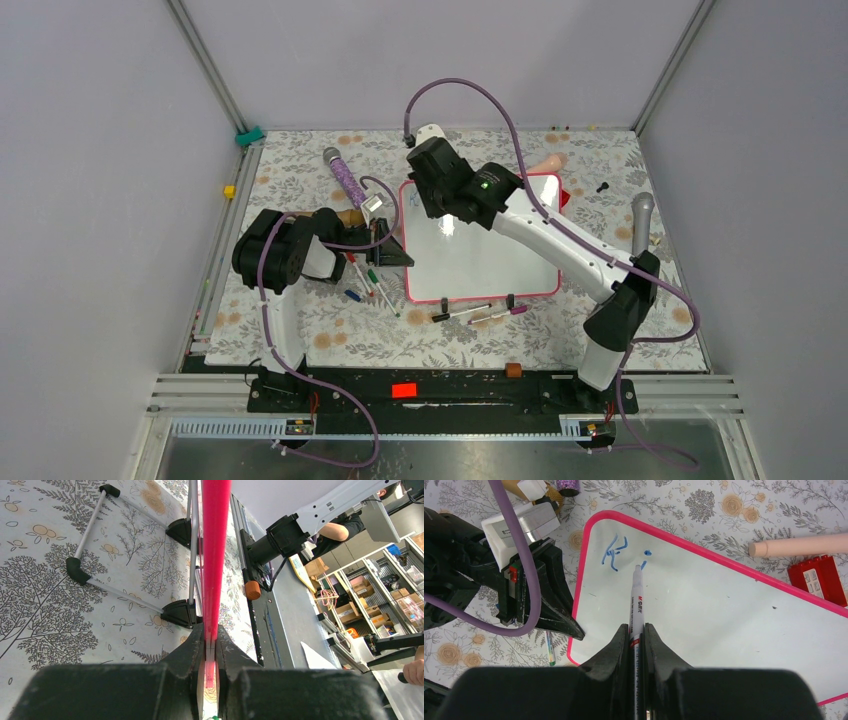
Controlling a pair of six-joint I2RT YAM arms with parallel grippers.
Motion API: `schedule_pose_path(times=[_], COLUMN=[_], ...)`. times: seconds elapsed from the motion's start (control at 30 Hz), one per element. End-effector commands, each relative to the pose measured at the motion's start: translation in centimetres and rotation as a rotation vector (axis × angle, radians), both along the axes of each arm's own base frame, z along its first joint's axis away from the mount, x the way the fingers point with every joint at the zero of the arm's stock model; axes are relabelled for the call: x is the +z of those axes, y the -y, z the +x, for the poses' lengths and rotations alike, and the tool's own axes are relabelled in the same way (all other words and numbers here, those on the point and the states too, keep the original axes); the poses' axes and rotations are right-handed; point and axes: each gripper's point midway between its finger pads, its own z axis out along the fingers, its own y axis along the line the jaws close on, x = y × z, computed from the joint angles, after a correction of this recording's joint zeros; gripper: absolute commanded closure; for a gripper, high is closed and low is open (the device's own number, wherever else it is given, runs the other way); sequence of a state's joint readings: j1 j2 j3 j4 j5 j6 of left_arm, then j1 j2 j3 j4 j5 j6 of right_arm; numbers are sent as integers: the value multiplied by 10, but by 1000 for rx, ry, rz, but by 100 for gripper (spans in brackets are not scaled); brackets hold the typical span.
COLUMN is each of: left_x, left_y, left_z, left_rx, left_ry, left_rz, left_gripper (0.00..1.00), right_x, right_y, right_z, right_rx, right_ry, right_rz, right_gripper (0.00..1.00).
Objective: Write a sentence on the whiteboard
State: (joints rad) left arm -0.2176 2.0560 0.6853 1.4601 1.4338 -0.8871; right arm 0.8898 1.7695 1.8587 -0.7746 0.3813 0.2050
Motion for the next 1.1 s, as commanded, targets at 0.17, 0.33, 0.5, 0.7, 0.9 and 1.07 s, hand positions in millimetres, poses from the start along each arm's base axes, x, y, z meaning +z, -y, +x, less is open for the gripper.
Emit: schedule_pose_path(times=[0.17, 0.33, 0.5, 0.7, 0.9, 1.07], left_x=[9, 7, 7, 7, 7, 7], left_y=[-4, -4, -4, -4, -5, -5], left_z=[-11, -12, -12, -12, -13, -13], left_rx=[-71, -75, -80, -82, -83, -84], left_ry=[26, 24, 24, 26, 24, 24], left_rz=[1, 2, 2, 2, 2, 3], left_gripper=[100, 100, 100, 100, 100, 100], right_x=[15, 12, 9, 4, -2, -8], right_y=[20, 23, 24, 24, 27, 27], right_z=[13, 15, 15, 14, 13, 12], right_rx=[-79, -90, -91, -90, -99, -102], right_ry=[55, 50, 43, 32, 23, 5], right_rz=[-5, -10, -12, -17, -28, -44], right_gripper=[100, 100, 100, 100, 100, 100])
